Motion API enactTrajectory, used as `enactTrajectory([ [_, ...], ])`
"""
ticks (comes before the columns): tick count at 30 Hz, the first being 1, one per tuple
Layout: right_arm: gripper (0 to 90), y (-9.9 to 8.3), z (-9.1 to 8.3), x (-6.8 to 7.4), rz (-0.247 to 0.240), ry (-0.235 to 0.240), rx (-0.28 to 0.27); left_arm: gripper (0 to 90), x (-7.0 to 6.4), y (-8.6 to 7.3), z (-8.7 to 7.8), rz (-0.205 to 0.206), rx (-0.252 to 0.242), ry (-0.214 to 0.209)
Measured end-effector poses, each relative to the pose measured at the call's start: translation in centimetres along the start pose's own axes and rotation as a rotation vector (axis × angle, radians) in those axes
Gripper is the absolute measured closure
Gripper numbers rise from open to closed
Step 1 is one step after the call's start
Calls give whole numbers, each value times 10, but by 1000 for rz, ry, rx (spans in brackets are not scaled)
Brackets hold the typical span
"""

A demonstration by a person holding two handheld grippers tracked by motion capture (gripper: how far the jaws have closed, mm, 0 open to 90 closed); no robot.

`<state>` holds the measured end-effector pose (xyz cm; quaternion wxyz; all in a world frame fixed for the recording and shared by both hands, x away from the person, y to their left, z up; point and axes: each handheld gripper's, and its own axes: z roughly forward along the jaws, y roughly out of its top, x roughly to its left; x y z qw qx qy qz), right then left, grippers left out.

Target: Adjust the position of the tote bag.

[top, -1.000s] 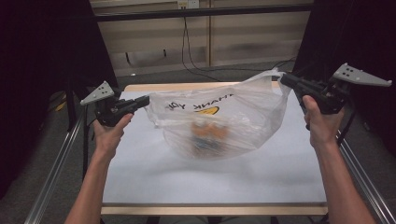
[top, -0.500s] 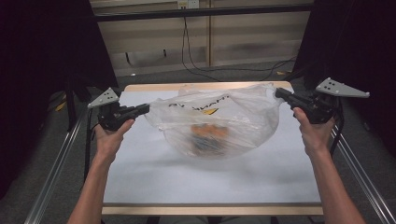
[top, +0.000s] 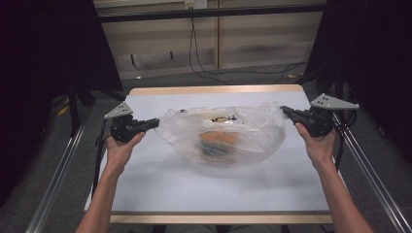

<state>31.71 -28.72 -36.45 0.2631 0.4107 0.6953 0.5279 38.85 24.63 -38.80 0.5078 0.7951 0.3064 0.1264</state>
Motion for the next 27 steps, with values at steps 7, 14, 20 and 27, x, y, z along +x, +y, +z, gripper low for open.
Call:
enactTrajectory([
  [7,900,-23,3,-7,17,4,33,900,-2,-9,7,4,21,-9],
  [14,900,-32,0,-1,8,26,44,900,0,-29,12,-22,56,-15],
  [20,900,-41,1,0,8,26,83,900,-3,-34,15,27,127,-2],
  [27,900,-50,6,4,-35,31,138,900,-2,-41,19,43,187,16],
])
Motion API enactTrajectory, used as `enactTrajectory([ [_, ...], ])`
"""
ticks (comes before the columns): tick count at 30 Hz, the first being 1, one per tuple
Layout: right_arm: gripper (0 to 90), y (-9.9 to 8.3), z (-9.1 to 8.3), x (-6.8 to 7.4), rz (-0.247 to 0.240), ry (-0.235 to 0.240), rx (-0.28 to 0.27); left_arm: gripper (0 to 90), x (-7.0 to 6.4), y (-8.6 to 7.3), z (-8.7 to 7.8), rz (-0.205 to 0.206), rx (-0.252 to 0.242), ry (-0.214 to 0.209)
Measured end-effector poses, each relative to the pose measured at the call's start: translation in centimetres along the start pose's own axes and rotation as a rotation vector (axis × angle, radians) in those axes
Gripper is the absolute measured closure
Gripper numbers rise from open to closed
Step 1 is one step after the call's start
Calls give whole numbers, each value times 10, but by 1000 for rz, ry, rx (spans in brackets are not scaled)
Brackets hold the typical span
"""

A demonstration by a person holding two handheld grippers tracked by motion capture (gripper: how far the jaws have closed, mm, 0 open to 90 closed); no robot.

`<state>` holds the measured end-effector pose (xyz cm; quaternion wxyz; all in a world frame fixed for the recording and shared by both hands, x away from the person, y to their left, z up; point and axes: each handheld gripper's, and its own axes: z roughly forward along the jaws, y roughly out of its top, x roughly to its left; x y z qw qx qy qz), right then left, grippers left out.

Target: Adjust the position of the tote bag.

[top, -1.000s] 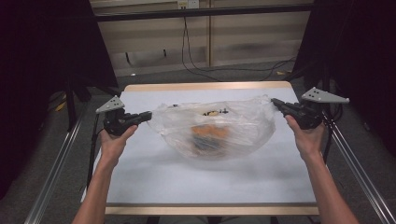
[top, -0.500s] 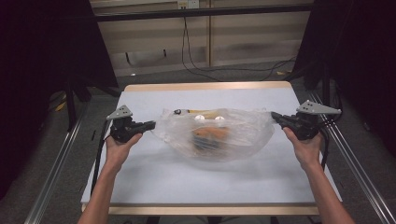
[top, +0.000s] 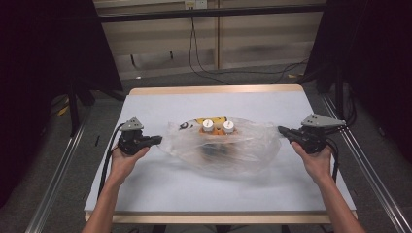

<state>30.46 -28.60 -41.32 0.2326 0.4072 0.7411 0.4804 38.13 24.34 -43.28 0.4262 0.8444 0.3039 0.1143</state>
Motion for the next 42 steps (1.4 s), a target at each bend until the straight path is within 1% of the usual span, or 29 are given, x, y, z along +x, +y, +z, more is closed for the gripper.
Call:
enactTrajectory([
  [3,900,-4,4,-2,5,-1,18,900,-2,-4,7,8,35,-7],
  [4,900,-6,5,-4,0,0,24,900,-1,-6,10,7,35,-12],
  [6,900,-13,9,-8,9,-1,55,900,1,-9,13,-7,43,-17],
  [8,900,-15,11,-9,12,-1,65,900,2,-12,15,-26,41,-28],
  [9,900,-18,13,-11,15,-2,79,900,3,-12,16,-16,51,-21],
  [12,900,-24,20,-14,9,-9,115,900,2,-14,20,-13,64,-30],
  [13,900,-24,20,-14,9,-9,115,900,2,-14,21,-7,75,-16],
  [14,900,-26,22,-15,-3,-17,131,900,2,-15,24,1,90,-16],
  [15,900,-31,26,-15,-14,-22,160,900,3,-17,27,-3,90,-16],
  [16,900,-37,32,-16,-20,-21,200,900,3,-18,28,-3,104,-22],
  [17,900,-37,32,-16,-20,-21,200,900,3,-18,29,2,117,-14],
  [19,900,-40,36,-17,-34,-22,225,900,3,-20,32,3,118,-13],
  [21,900,-40,37,-18,-31,-23,227,900,5,-21,34,-1,132,-9],
  [23,900,-42,41,-20,-30,-22,240,900,6,-23,38,9,151,11],
  [24,900,-43,43,-19,-38,-20,252,900,6,-25,40,5,166,14],
  [26,900,-47,49,-17,-70,-27,298,900,8,-25,41,-3,161,14],
  [28,900,-51,51,-14,-95,-36,343,900,8,-26,41,1,154,12],
  [29,900,-54,50,-17,-76,-22,328,900,7,-26,41,2,152,15],
  [30,900,-54,49,-18,-55,-19,328,900,7,-26,41,11,158,22],
  [31,900,-54,49,-19,-42,-17,330,900,7,-26,41,9,155,19],
  [33,900,-55,50,-19,-53,-13,321,896,9,-27,40,-10,150,9],
  [34,900,-54,50,-19,-37,-13,326,886,9,-27,39,-14,143,14],
  [35,894,-55,49,-19,-24,-6,318,866,8,-28,39,-26,131,4],
  [36,876,-55,48,-19,-18,7,308,830,8,-28,37,-24,122,1],
  [37,817,-52,44,-21,-3,14,278,763,6,-27,34,-30,108,-1],
  [38,782,-50,42,-21,14,26,254,730,5,-26,32,-32,92,0],
  [40,745,-45,35,-23,30,32,211,684,4,-23,25,-37,43,-5],
  [41,745,-45,35,-23,30,32,211,684,3,-21,22,-42,25,-9],
  [42,704,-43,32,-24,35,28,195,651,1,-18,19,-46,4,-11],
])
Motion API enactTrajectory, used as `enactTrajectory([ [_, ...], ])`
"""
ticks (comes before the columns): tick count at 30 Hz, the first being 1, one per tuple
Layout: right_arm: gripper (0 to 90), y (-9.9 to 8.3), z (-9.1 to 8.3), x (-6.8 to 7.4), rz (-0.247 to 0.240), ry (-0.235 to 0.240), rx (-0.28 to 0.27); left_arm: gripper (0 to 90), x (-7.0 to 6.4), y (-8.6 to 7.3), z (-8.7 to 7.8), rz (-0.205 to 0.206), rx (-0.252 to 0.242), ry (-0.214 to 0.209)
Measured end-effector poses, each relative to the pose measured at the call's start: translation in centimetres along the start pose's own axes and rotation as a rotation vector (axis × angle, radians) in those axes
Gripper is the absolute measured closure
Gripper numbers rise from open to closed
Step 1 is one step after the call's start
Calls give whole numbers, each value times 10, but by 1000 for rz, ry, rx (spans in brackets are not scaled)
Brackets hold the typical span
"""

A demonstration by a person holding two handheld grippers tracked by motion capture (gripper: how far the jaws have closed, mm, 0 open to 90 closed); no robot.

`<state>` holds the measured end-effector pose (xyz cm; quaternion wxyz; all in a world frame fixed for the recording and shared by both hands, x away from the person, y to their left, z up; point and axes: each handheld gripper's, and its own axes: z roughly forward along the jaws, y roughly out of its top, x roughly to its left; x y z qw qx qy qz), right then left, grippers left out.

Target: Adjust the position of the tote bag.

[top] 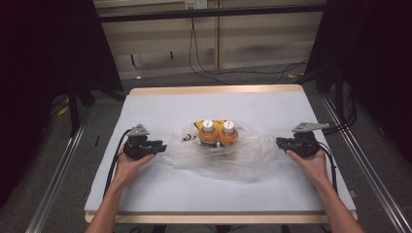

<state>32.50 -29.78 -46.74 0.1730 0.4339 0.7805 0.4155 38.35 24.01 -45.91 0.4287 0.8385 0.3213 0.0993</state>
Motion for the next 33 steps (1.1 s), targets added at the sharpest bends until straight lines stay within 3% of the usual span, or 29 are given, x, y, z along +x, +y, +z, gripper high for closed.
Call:
enactTrajectory([
  [7,550,10,-25,-5,39,10,-111,558,-14,15,-11,25,-71,-15],
  [11,517,17,-36,-4,43,14,-156,562,-22,26,-15,53,-105,-27],
  [15,505,26,-48,-1,35,6,-197,637,-31,35,-18,71,-128,-60],
  [18,548,32,-52,3,35,23,-212,717,-38,41,-15,84,-142,-125],
  [20,623,39,-51,8,16,47,-218,763,-45,46,-5,92,-133,-161],
  [22,679,46,-47,15,-2,73,-218,799,-50,51,7,110,-102,-168],
  [27,804,64,-33,31,-56,138,-185,870,-55,63,32,105,-69,-193],
  [30,838,73,-24,35,-71,177,-165,883,-56,69,43,102,-34,-172],
  [33,828,74,-10,41,-87,187,-121,882,-56,66,54,79,-31,-215],
])
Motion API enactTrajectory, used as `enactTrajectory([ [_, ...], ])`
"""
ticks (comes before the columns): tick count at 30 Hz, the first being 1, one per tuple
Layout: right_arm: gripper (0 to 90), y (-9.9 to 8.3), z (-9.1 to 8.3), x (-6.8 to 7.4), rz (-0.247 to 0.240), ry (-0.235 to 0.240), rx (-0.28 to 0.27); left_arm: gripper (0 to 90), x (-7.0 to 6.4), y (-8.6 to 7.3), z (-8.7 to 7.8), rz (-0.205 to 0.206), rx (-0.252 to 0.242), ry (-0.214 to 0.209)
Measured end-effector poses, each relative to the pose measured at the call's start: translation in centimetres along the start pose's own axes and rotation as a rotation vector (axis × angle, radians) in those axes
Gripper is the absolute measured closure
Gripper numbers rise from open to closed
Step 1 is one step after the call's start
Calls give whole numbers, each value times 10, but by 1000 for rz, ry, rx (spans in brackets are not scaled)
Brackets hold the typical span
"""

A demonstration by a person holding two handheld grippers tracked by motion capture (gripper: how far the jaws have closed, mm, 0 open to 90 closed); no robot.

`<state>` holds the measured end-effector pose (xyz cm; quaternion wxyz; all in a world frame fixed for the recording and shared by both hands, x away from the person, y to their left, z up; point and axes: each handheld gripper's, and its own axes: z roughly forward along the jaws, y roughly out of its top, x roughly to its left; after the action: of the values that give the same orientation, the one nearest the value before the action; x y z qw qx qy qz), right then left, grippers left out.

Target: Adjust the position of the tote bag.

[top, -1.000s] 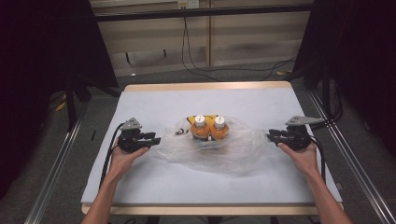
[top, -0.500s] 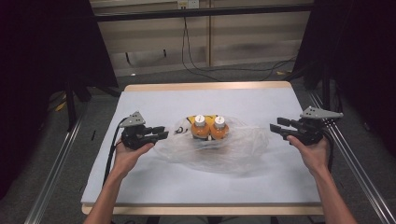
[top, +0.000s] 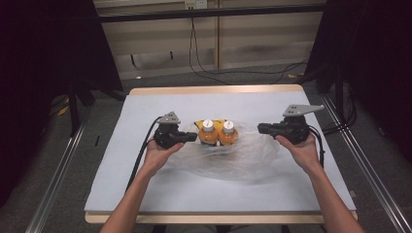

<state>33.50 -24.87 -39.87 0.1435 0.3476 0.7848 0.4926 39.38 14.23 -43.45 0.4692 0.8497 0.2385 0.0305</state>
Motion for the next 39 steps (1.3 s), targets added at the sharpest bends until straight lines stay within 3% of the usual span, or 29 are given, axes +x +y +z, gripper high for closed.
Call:
enactTrajectory([
  [2,833,-6,11,4,-18,10,52,886,-4,-4,8,12,22,-6],
  [3,836,-8,15,6,-30,20,81,886,-6,-6,10,37,55,11],
  [4,851,-11,18,8,-37,21,101,885,-6,-8,12,36,64,13],
  [5,869,-13,20,9,-37,34,110,880,-6,-10,13,37,60,12],
  [10,897,-23,28,14,-54,55,172,880,-8,-15,22,86,147,45],
  [12,900,-25,32,15,-62,66,192,880,-7,-17,23,84,152,35],
  [16,900,-31,42,16,-78,73,242,883,-11,-18,26,138,205,54],
  [19,900,-36,51,16,-90,77,279,878,-12,-23,32,128,216,79],
  [20,900,-37,55,17,-91,72,294,881,-10,-22,31,166,257,71],
  [23,900,-38,63,19,-107,53,315,876,-11,-26,35,130,246,70],
  [24,900,-39,69,19,-107,50,328,876,-9,-25,34,187,298,73],
  [25,900,-39,69,19,-107,50,328,876,-12,-27,37,143,255,85],
  [28,900,-43,80,21,-131,78,380,856,-15,-25,35,181,284,103],
  [29,900,-44,82,22,-153,67,400,851,-17,-26,35,189,285,124],
  [33,900,-41,82,28,-209,33,449,855,-17,-27,32,196,295,121],
  [36,900,-41,80,25,-209,24,454,858,-15,-27,29,196,314,111],
  [39,900,-43,74,21,-239,-14,460,858,-14,-26,23,240,373,130],
])
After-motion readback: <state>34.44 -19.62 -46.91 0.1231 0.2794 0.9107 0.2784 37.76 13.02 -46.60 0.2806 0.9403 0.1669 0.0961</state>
